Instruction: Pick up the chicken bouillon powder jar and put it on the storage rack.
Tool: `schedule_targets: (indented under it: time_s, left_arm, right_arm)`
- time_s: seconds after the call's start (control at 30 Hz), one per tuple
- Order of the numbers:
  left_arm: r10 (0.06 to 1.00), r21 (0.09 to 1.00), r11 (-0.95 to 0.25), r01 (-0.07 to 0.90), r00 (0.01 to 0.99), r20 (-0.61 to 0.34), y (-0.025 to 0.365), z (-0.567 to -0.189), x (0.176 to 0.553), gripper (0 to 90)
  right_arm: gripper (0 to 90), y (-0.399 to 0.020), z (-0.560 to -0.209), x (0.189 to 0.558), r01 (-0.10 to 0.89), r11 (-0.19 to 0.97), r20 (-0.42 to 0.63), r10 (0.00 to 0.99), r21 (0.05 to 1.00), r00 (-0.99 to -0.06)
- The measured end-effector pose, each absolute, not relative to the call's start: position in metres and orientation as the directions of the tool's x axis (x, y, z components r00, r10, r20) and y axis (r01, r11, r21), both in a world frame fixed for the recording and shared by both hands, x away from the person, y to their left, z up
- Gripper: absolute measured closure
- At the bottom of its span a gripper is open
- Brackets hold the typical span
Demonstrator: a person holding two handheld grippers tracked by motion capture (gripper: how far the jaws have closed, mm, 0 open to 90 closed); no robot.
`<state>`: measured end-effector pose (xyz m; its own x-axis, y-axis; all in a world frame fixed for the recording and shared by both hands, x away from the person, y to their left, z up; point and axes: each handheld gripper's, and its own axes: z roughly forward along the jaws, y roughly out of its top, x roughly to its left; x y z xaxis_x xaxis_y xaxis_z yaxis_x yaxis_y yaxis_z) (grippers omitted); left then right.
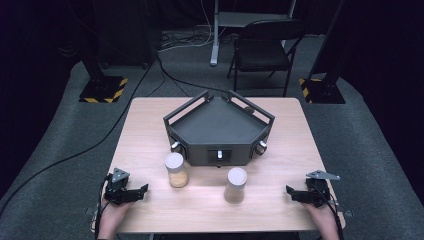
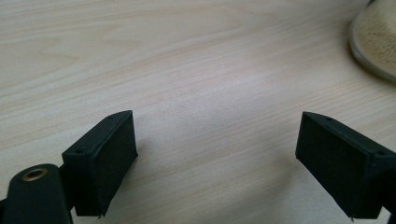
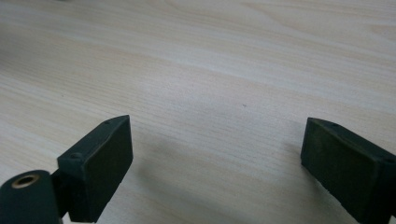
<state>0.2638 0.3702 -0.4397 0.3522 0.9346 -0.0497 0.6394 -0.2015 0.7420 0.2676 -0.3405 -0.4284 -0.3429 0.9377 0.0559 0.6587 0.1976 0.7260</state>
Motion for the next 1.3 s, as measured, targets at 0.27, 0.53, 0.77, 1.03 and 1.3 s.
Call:
schedule_targets:
  time_s: [0.27,0.53,0.77,1.03,1.3]
  left_arm:
    - [0.934,0.741,-0.232,0.631,0.357,-0.012,0.3650,-0.4411,0.2639,9.8]
    - [0.934,0.739,-0.232,0.633,0.358,-0.013,0.3645,-0.4410,0.2644,7.7]
    - [0.933,0.736,-0.236,0.635,0.360,-0.012,0.3643,-0.4406,0.2662,6.4]
    - [0.933,0.736,-0.236,0.635,0.360,-0.012,0.3640,-0.4406,0.2664,6.1]
    - [0.934,0.736,-0.233,0.636,0.357,-0.013,0.3636,-0.4406,0.2657,6.1]
  right_arm:
    - [5.4,-0.3374,-0.4326,0.2681,0.631,0.256,-0.007,0.929,0.732,-0.369]
    - [0.8,-0.3387,-0.4338,0.2703,0.631,0.261,-0.007,0.927,0.731,-0.376]
    - [0.0,-0.3378,-0.4336,0.2688,0.635,0.259,-0.008,0.929,0.728,-0.369]
    - [0.0,-0.3373,-0.4337,0.2684,0.636,0.255,-0.007,0.931,0.728,-0.366]
    - [0.0,-0.3367,-0.4338,0.2687,0.636,0.254,-0.008,0.932,0.729,-0.363]
